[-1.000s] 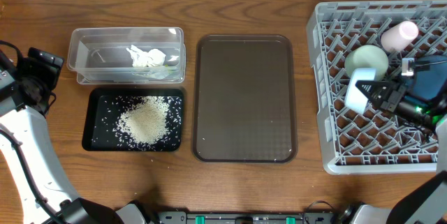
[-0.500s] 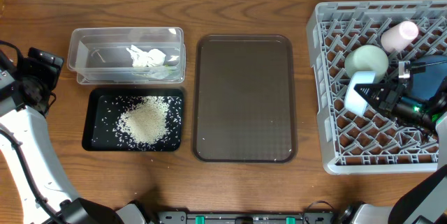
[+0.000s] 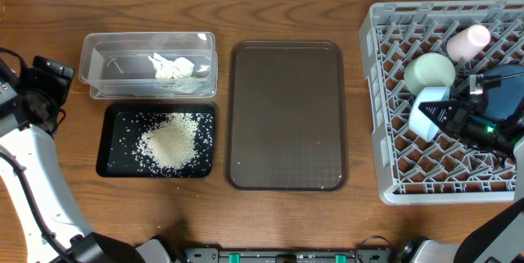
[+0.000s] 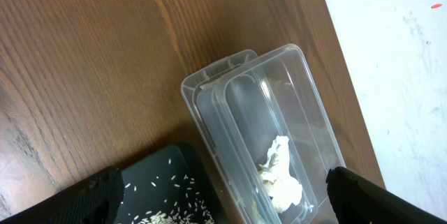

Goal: Sort waste into correct bins and load items into the dishwasher rack
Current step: 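Lower the bowl between the rack tines with the right gripper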

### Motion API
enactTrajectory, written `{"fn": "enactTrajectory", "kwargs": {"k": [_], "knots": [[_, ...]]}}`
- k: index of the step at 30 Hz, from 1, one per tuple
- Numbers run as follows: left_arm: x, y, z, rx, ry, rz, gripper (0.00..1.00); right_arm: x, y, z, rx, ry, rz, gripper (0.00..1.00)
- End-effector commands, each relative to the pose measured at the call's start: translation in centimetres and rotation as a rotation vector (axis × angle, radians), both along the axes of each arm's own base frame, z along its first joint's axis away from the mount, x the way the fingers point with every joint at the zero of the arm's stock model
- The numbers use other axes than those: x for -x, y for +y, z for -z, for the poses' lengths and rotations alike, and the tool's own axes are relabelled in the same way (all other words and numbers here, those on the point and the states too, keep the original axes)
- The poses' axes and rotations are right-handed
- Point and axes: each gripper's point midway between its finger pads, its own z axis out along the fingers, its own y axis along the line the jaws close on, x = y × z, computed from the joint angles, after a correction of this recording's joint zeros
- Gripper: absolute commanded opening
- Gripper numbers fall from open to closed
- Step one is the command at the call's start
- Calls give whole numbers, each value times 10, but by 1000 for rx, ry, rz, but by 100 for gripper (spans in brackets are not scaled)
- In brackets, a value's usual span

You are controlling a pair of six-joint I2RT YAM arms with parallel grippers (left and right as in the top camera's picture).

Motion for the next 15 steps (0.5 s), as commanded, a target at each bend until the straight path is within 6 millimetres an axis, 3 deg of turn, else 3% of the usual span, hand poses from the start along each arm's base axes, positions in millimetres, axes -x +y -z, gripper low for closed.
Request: {"fn": "enactTrajectory", "kwargs": {"k": [1, 3, 7, 9, 15], "knots": [[2, 3, 2, -4, 10, -12, 95, 11, -22, 40, 142, 165, 50, 1], [2, 3, 2, -4, 10, -12, 95, 8, -15, 31, 89, 128, 41, 1], [2, 3, 2, -4, 10, -12, 95, -1, 8, -16, -140, -71, -15, 1], [2, 3, 2, -4, 10, -12, 95, -3, 12, -26, -186, -111, -27, 1], [2, 3, 2, -4, 10, -12, 95, -4, 12, 6, -9, -22, -52, 1]]}}
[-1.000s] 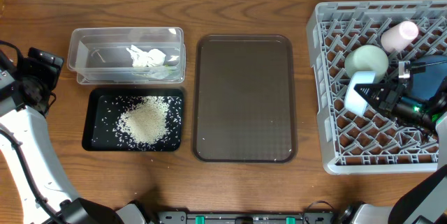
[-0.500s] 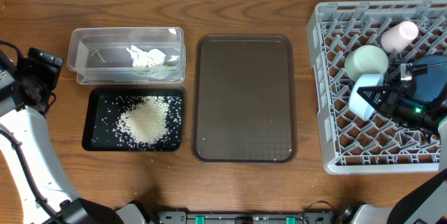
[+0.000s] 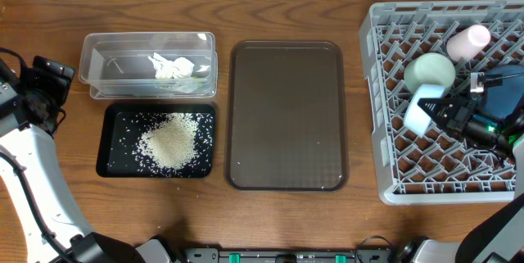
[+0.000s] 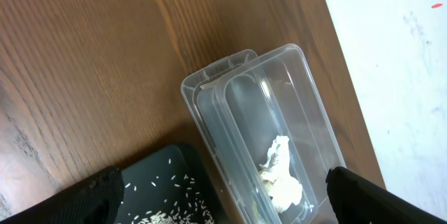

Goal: Sort waste into correct bins and load items into the dishwasher rack
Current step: 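Lower the bowl between the rack tines with the right gripper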

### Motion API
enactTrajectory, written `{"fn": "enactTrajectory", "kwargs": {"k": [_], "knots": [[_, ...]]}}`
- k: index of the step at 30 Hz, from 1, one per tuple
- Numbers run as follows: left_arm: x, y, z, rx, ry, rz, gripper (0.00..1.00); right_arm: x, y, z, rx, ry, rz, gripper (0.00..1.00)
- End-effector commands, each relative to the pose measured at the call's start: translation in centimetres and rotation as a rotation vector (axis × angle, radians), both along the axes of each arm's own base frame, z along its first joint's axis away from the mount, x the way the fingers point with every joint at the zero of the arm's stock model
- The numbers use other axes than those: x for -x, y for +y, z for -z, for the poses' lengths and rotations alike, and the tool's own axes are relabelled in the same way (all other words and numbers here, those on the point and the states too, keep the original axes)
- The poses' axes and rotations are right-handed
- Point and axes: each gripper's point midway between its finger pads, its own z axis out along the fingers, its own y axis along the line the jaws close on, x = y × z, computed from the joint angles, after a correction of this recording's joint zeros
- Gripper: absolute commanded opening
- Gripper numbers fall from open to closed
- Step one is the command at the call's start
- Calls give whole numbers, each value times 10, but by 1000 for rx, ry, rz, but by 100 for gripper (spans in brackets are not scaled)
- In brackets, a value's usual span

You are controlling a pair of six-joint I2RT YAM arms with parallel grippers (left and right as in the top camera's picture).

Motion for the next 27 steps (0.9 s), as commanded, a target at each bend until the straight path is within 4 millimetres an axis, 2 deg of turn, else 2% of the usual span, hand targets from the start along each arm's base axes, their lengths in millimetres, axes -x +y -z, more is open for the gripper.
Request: {"fn": "enactTrajectory", "kwargs": {"k": [1, 8, 18, 25, 27], "knots": [[2, 3, 2, -4, 10, -12, 95, 3, 4, 19, 85, 52, -26, 1], [2, 3, 2, -4, 10, -12, 95, -1, -1, 24, 121, 62, -11, 1], [2, 3, 2, -4, 10, -12, 95, 11, -22, 33, 124, 178, 77, 1], [2, 3, 2, -4, 10, -12, 95, 28, -41, 33, 203, 278, 140, 12], [2, 3, 2, -5, 9, -12, 95, 33, -48, 32, 243, 328, 171, 12]]}}
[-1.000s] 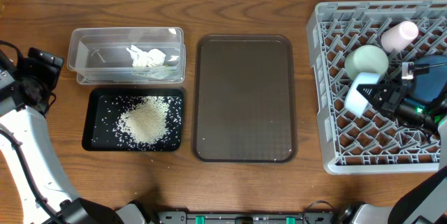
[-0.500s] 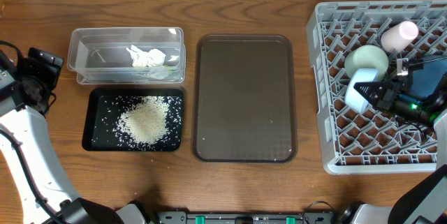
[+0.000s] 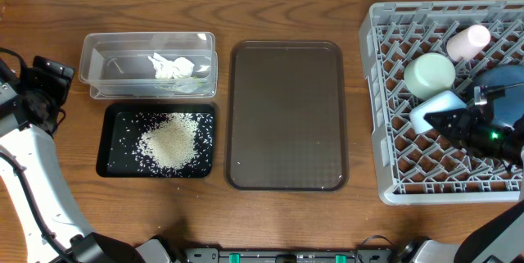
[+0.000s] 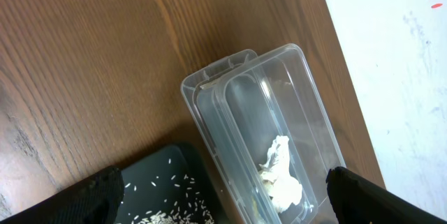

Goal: Sort waste into correct bins and load items into the dishwasher rack
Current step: 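Lower the bowl between the rack tines with the right gripper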

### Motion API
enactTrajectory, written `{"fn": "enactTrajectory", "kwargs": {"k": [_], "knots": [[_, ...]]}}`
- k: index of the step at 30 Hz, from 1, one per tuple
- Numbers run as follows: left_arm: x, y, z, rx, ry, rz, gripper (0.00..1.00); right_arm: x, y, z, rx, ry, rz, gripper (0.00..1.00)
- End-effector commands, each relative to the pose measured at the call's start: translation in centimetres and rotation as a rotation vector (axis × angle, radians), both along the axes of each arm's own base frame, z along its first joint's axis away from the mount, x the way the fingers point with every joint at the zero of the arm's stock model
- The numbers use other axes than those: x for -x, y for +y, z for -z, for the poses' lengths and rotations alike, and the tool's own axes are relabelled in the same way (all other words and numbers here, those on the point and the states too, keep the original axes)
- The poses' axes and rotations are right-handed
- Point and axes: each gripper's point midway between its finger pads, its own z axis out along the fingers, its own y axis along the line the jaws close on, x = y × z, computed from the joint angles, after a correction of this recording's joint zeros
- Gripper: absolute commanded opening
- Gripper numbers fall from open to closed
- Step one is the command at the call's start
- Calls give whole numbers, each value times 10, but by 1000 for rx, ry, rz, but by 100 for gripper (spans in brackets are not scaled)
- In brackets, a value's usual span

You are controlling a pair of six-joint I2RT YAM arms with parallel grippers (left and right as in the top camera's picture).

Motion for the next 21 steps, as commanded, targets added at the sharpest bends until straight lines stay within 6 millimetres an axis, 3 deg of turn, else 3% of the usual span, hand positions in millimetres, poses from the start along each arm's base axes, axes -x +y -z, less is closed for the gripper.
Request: {"fn": "enactTrajectory", "kwargs": {"k": [1, 8, 9, 10, 11, 13, 21], "knots": [[2, 3, 2, -4, 10, -12, 95, 10, -28, 4, 176, 115, 76, 12], [2, 3, 2, -4, 10, -12, 95, 27, -46, -10, 315, 197, 208, 12], [2, 3, 2, -4, 10, -12, 95, 30, -48, -12, 331, 204, 225, 15], [2, 3, 2, -4, 10, -12, 95, 32, -48, -15, 347, 203, 236, 22], [2, 3, 2, -4, 10, -12, 95, 33, -48, -18, 354, 192, 237, 36], [2, 3, 2, -4, 10, -12, 95, 36, -46, -22, 363, 185, 240, 47], [2, 3, 2, -4, 10, -12, 95, 40, -35, -35, 341, 147, 235, 40]]}}
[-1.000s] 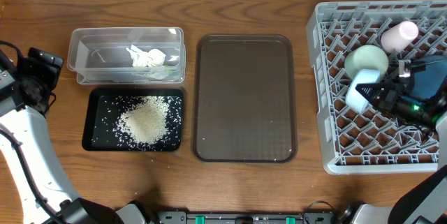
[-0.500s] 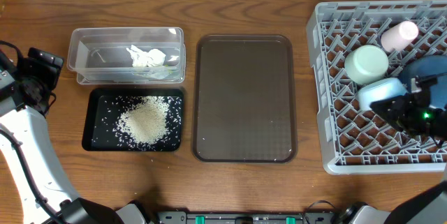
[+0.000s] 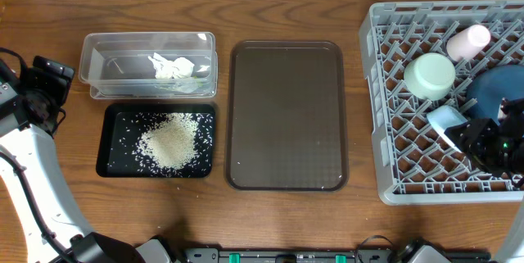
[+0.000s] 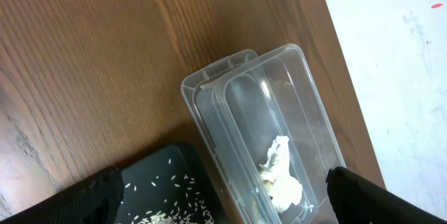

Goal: Sort waste into correct bins and load items into the dishwasher rack
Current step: 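Lower the bowl between the rack tines with the right gripper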

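The grey dishwasher rack [image 3: 385,115] stands at the right and holds a pale green cup [image 3: 429,76], a pink cup [image 3: 468,42] and a dark blue bowl [image 3: 499,89]. A light blue cup [image 3: 444,120] lies tilted low in the rack, with my right gripper [image 3: 465,130] shut on it from the lower right. Over the table's left edge my left gripper [image 3: 49,83] is open and holds nothing. In the left wrist view the left gripper [image 4: 223,206] has its fingertips [image 4: 98,195] wide apart. The clear bin [image 4: 209,91] holds a crumpled tissue [image 4: 279,175].
A brown serving tray [image 3: 286,115] lies in the middle of the table. Left of it stand the clear bin [image 3: 98,65] with the tissue [image 3: 170,66] and a black tray [image 3: 110,165] of scattered rice [image 3: 170,142]. The rack reaches the right edge.
My right gripper has moved toward the rack's lower right, and the light blue cup has gone with it, lower and more tilted. The left arm has not moved.
My right gripper held the light blue cup over the rack below the green cup, then a little further left. Later the cup was closer to the green cup, and now it sits lower and to the right. The left gripper stayed open throughout.
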### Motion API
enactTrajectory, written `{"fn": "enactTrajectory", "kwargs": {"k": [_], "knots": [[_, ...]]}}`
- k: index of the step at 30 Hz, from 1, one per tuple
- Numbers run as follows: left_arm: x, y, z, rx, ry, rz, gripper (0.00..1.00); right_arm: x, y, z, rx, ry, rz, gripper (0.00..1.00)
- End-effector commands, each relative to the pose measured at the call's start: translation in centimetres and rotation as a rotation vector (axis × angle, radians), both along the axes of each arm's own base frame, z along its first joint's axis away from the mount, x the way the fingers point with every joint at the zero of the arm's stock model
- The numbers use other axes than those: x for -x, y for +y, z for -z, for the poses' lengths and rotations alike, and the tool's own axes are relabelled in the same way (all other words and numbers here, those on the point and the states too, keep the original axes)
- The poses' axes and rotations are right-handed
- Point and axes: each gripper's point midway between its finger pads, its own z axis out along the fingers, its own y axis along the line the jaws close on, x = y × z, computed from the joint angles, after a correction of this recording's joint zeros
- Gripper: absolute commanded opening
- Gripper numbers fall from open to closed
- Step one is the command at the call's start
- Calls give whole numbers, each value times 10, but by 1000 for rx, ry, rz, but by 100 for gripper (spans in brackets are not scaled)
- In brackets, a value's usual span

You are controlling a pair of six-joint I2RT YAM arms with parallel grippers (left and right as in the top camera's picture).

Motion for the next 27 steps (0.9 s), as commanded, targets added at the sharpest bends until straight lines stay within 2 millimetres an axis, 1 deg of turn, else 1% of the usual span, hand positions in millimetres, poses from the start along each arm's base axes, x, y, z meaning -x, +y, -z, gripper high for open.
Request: {"fn": "enactTrajectory", "kwargs": {"k": [1, 3, 6, 9, 12, 13, 16, 19, 23, 25, 27], "knots": [[2, 3, 2, -4, 10, -12, 95, -4, -3, -17, 29, -65, 11, 39], [2, 3, 2, -4, 10, -12, 95, -10, -10, -20, 70, -96, 15, 37], [2, 3, 2, -4, 10, -12, 95, -21, -32, -21, 136, -109, 103, 26], [2, 3, 2, -4, 10, -12, 95, -29, -57, -21, 198, -102, 224, 11], [2, 3, 2, -4, 10, -12, 95, -46, -70, -23, 234, -146, 248, 4], [2, 3, 2, -4, 10, -12, 95, -51, -72, -22, 233, -156, 251, 4], [2, 3, 2, -4, 10, -12, 95, -62, -76, -15, 233, -158, 243, 3], [2, 3, 2, -4, 10, -12, 95, -70, -78, 3, 220, -114, 244, 4], [2, 3, 2, -4, 10, -12, 95, -76, -69, 27, 181, -51, 208, 4], [2, 3, 2, -4, 10, -12, 95, -79, -62, 39, 161, -17, 185, 3], [2, 3, 2, -4, 10, -12, 95, -78, -52, 46, 132, 10, 160, 1]]}}
